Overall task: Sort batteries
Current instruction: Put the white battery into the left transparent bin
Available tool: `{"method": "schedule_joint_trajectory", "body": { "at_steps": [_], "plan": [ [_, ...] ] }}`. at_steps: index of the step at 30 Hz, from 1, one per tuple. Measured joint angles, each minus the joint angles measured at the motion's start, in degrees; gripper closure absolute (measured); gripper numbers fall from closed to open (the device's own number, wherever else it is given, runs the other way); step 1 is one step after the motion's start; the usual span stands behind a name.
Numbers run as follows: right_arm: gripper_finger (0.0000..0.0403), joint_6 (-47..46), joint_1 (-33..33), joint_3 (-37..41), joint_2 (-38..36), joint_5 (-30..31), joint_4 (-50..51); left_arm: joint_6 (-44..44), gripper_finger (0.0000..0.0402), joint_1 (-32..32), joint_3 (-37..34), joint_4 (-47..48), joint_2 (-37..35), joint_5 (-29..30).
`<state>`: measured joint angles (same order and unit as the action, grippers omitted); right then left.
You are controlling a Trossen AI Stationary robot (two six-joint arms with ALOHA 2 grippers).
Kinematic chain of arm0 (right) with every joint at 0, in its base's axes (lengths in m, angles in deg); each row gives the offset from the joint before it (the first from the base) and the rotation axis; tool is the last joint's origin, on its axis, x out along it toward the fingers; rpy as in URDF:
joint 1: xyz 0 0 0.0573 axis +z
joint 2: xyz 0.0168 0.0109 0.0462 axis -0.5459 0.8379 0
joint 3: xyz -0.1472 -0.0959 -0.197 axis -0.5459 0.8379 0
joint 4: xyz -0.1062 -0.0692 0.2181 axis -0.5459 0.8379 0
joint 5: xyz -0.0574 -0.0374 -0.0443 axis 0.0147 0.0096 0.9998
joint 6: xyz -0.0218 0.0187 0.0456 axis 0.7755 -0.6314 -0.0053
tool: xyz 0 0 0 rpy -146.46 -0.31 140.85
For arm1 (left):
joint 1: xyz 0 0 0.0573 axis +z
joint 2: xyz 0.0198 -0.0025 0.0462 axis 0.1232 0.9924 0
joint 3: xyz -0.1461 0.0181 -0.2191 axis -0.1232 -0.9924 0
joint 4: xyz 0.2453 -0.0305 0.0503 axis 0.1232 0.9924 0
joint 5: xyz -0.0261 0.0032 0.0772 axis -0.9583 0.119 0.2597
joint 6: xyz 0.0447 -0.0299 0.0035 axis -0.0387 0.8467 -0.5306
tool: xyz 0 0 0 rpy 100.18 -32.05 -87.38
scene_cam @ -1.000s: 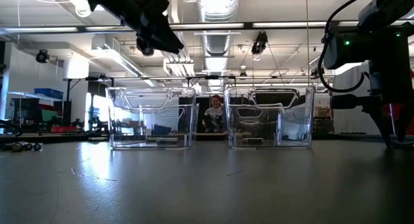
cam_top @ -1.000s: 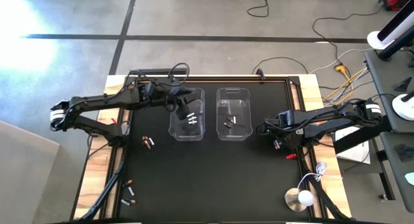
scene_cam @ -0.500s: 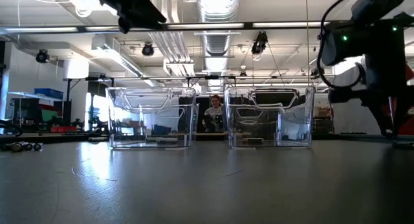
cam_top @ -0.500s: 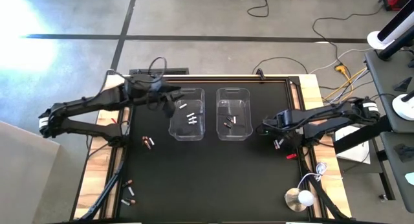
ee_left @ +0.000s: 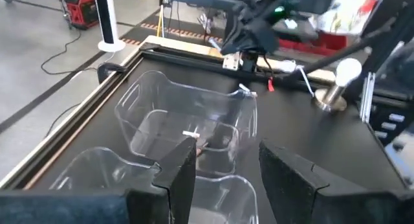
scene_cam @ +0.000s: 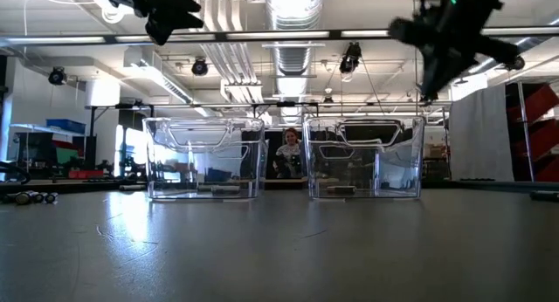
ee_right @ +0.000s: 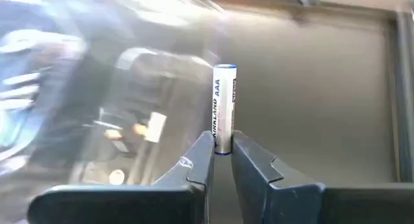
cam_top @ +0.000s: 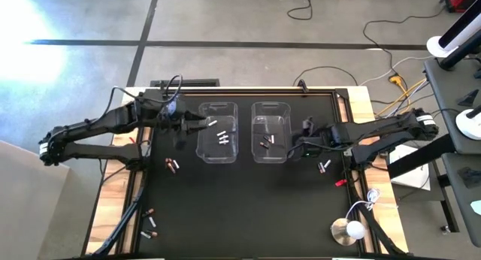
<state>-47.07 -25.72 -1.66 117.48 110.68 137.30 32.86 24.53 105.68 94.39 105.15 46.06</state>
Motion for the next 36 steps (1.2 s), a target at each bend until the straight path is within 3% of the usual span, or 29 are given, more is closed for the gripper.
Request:
{"method": "schedule_joint_trajectory", "body": {
  "at_steps": [4,10,15,22,36],
  "plan": [
    [0.0365,14.1,2.7,-7.5,4.8,3.8,-6.3,4.7,0.0253,0.0,-4.9,-15.2,0.7,-4.1],
    [0.0365,35.8,4.5,-19.1,14.4,4.8,-22.6,9.4,0.0253,-0.1,-9.6,-40.8,5.3,-12.6],
    [0.0365,51.2,4.5,-29.1,21.5,0.4,-31.2,9.8,0.0253,-0.1,-7.8,-42.3,9.8,-14.7],
    [0.0365,55.7,4.4,-37.7,25.7,-5.6,-31.9,9.7,0.0269,-0.2,-3.1,-42.6,14.0,-23.0],
    [0.0365,56.6,4.3,-39.9,26.1,-5.9,-37.1,13.8,0.0287,-1.8,-2.0,-48.8,17.8,-23.1]
  ]
}}
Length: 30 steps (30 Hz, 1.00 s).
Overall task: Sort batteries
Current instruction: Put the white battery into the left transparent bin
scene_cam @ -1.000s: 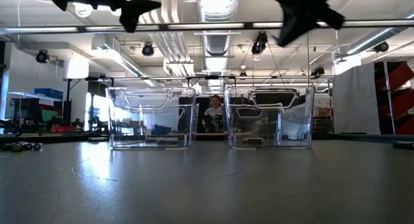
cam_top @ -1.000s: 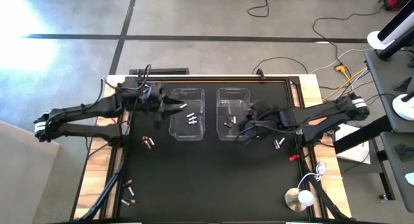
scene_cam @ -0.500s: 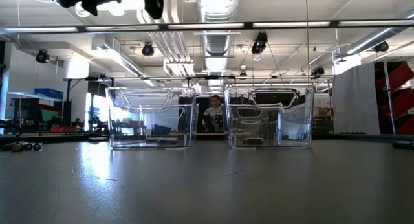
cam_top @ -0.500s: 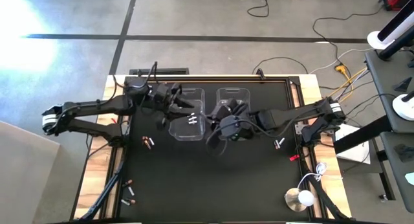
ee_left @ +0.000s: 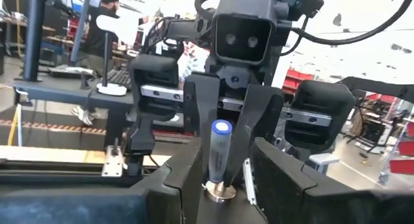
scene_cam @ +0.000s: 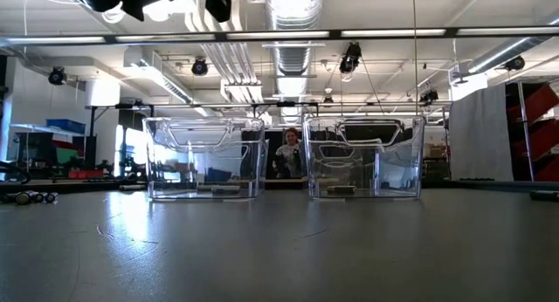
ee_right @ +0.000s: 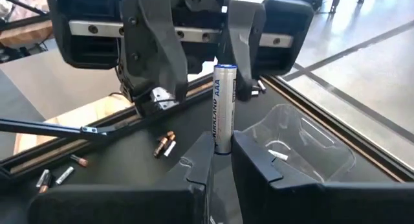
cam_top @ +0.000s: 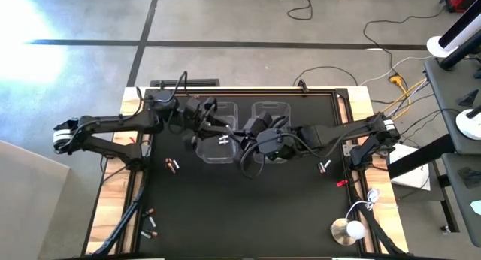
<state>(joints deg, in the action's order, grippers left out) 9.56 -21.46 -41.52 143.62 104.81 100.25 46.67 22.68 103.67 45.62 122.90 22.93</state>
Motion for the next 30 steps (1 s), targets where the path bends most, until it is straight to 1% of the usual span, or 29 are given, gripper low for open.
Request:
{"method": "schedule_joint_trajectory", "body": {
  "at_steps": [4,6,9,16,19,26,28,30],
  "plan": [
    [0.0365,-0.9,-0.3,0.0,0.0,0.1,-0.1,1.3,0.0287,-0.3,0.0,-2.7,0.8,0.4],
    [0.0365,-0.9,-0.3,0.0,0.0,0.4,-0.1,2.2,0.0287,-0.3,0.0,-3.8,1.3,1.8],
    [0.0365,-1.0,-0.3,0.1,0.0,0.4,-0.1,3.0,0.0288,-0.3,0.0,-5.7,2.0,2.3],
    [0.0365,-3.3,-0.9,0.1,0.0,0.6,-0.1,4.7,0.0288,-0.3,-0.1,-7.0,5.3,2.6],
    [0.0365,-3.4,-0.9,0.1,0.0,1.0,-0.2,4.9,0.0287,-0.4,-0.1,-8.9,5.2,1.8],
    [0.0365,-4.0,-0.9,0.1,0.0,1.0,-0.3,6.4,0.0288,-0.4,-0.1,-8.9,4.0,1.6],
    [0.0365,-4.0,-0.9,0.1,0.0,1.2,-0.6,7.0,0.0294,-0.5,-0.1,-8.7,4.0,1.7],
    [0.0365,-3.8,-0.9,0.1,0.0,1.3,-1.0,7.1,0.0314,-0.5,-0.1,-8.8,4.0,1.7]
  ]
}}
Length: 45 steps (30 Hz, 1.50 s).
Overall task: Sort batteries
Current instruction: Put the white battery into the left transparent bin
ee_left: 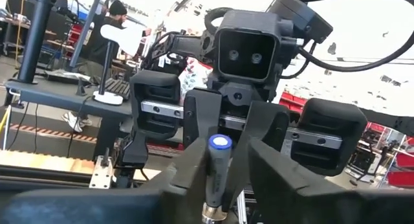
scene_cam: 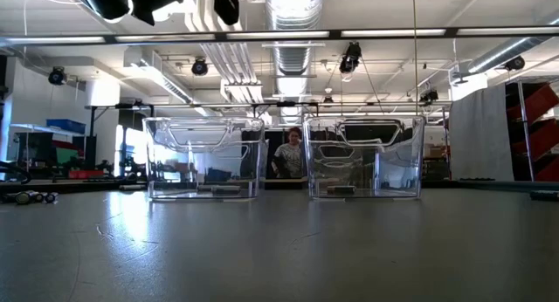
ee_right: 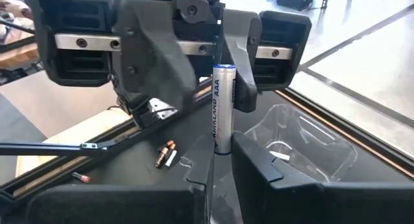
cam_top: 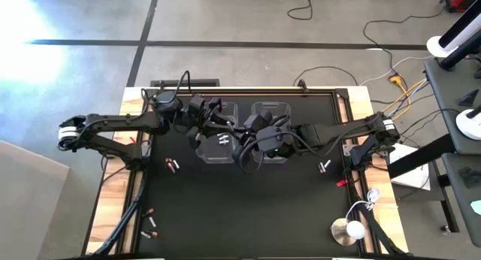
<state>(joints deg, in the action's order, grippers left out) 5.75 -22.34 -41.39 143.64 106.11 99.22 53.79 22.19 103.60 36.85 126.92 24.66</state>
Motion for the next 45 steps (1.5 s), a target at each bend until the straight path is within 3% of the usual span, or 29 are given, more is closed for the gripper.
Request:
{"method": "schedule_joint_trajectory", "body": {
  "at_steps": [5,12,18,22,24,27,32,39,45],
  "plan": [
    [0.0365,0.3,0.0,0.0,0.0,0.0,-0.3,0.1,0.0384,0.0,0.0,0.2,0.0,0.2],
    [0.0355,-5.1,-0.2,0.0,0.0,0.2,0.0,0.3,0.0381,0.0,0.0,1.3,-0.5,0.4],
    [0.0286,-7.3,-0.3,-0.7,-0.3,1.1,2.1,-1.1,0.0388,1.3,0.0,7.0,-2.5,-0.6],
    [0.0238,-10.1,-0.4,-3.9,-1.3,1.2,10.6,-4.2,0.0388,2.7,0.0,13.7,-3.5,-0.4],
    [0.0220,-10.9,-0.3,-6.2,-1.3,1.2,16.5,-6.3,0.0388,3.0,0.0,19.4,-3.6,2.3],
    [0.0203,-12.8,-0.2,-10.2,-1.3,1.0,24.4,-10.7,0.0388,2.9,0.0,31.7,-3.3,10.8],
    [0.0192,-13.1,-0.2,-14.3,-1.4,3.6,29.8,-15.2,0.0388,2.6,1.4,48.9,-0.9,22.2],
    [0.0197,-13.2,-0.7,-14.4,-1.4,5.2,30.1,-18.8,0.0388,2.6,3.4,53.3,5.2,22.7],
    [0.0196,-15.8,-0.6,-13.5,-1.4,4.9,30.3,-16.8,0.0388,2.6,4.8,56.8,12.1,28.4]
  ]
}}
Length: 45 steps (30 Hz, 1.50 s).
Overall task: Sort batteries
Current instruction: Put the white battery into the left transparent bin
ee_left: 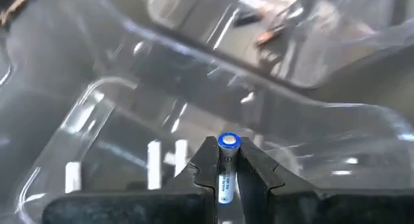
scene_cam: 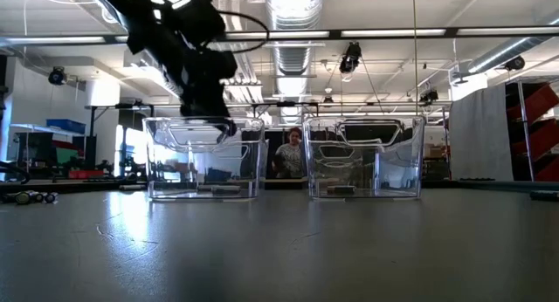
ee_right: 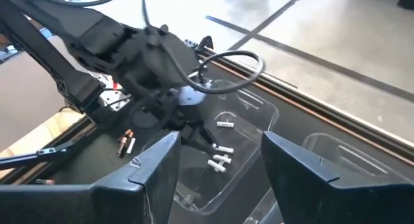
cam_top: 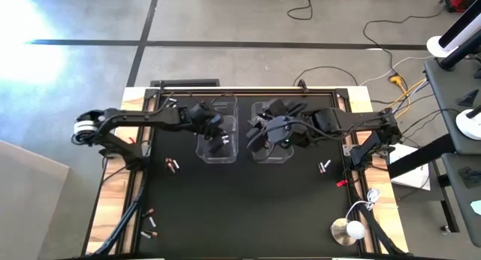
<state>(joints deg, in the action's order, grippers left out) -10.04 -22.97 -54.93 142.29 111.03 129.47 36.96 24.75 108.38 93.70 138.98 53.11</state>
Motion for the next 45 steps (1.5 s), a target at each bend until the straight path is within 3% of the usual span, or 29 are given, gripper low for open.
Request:
{"method": "schedule_joint_trajectory", "body": {
  "at_steps": [8,13,26,36,45],
  "plan": [
    [0.0199,-0.5,0.0,1.2,0.0,-0.2,0.0,0.3,0.0388,0.0,5.7,8.0,6.7,6.8],
    [0.0202,-1.4,0.0,2.8,0.0,-0.2,-0.1,1.4,0.0388,0.0,9.1,13.1,9.7,7.4],
    [0.0202,-2.9,0.5,3.7,0.0,-0.2,-0.3,6.5,0.0383,0.0,9.3,12.5,13.6,11.6],
    [0.0202,-1.7,0.5,3.7,0.0,-0.2,-1.1,5.1,0.0381,-0.2,9.1,8.4,13.6,9.0],
    [0.0202,-0.2,0.5,3.7,0.0,-0.2,-2.0,-2.7,0.0381,-0.6,8.2,7.9,13.6,8.9]
  ]
}}
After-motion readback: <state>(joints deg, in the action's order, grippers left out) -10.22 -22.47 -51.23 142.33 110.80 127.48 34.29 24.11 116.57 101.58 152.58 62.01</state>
